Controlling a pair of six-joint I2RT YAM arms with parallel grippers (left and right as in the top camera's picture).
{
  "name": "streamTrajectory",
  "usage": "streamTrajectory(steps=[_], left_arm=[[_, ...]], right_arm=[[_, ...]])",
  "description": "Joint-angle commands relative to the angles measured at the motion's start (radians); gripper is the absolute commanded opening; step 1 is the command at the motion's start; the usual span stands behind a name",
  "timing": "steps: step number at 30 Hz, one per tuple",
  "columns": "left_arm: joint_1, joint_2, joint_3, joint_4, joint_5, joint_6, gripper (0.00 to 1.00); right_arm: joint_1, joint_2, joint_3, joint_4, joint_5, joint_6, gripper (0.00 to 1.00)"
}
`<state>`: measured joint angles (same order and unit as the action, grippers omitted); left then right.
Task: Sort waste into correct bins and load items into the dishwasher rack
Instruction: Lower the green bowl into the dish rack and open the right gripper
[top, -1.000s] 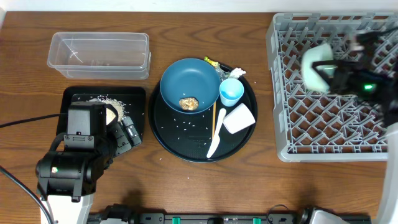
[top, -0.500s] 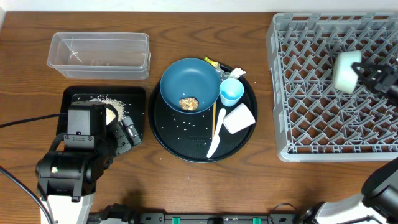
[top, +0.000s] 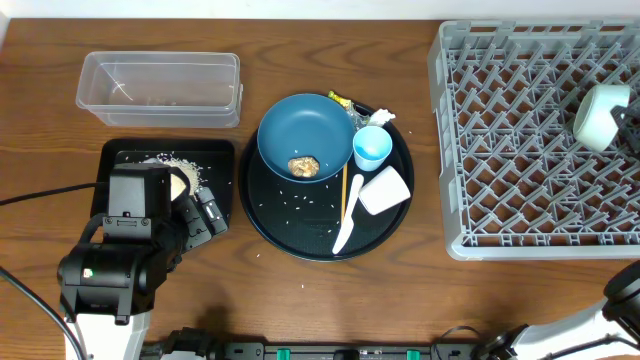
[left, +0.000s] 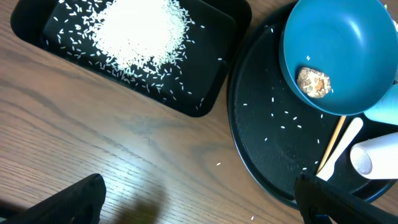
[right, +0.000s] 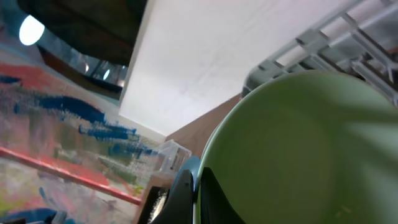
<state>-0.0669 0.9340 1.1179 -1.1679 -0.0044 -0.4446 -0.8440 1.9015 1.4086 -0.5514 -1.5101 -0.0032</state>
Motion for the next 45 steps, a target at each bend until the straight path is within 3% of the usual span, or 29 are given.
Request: streamTrajectory(steps=[1,12,20,23,29,34,41,45], left_arm=[[0.005,-0.001,0.010,-0.002,-0.011,0.005,0.98],[0.005,-0.001,0.010,-0.002,-0.011,0.005,0.98],[0.005,-0.001,0.010,-0.002,-0.011,0.005,0.98],[0.005,-0.001,0.010,-0.002,-0.011,0.005,0.98],[0.005,-0.001,0.010,-0.002,-0.011,0.005,0.98],[0.005,-0.001,0.010,-0.002,-0.011,0.005,0.98],[0.005,-0.001,0.010,-0.002,-0.011,0.005,0.98],[0.005,-0.001,0.010,-0.002,-0.011,0.005,0.98]], right_arm=[[0.000,0.054,-0.001,0.003,0.021,0.033,0.01],[0.013,0.136,-0.001,0.053,-0.049,0.051,0.01],[-0.023,0.136,-0.001,0.064,0.067,0.157,0.01],[-0.049,0.132,0.000,0.065,0.076,0.191,0.11],[-0.099,0.046,0.000,0.033,0.189,0.225,0.22],[-0.095,-0.119,0.000,-0.033,0.420,0.276,0.56],[-0.045,-0.322,0.000,-0.113,0.645,0.351,0.56],[0.032,-0.396,0.000,-0.204,0.901,0.329,0.52]])
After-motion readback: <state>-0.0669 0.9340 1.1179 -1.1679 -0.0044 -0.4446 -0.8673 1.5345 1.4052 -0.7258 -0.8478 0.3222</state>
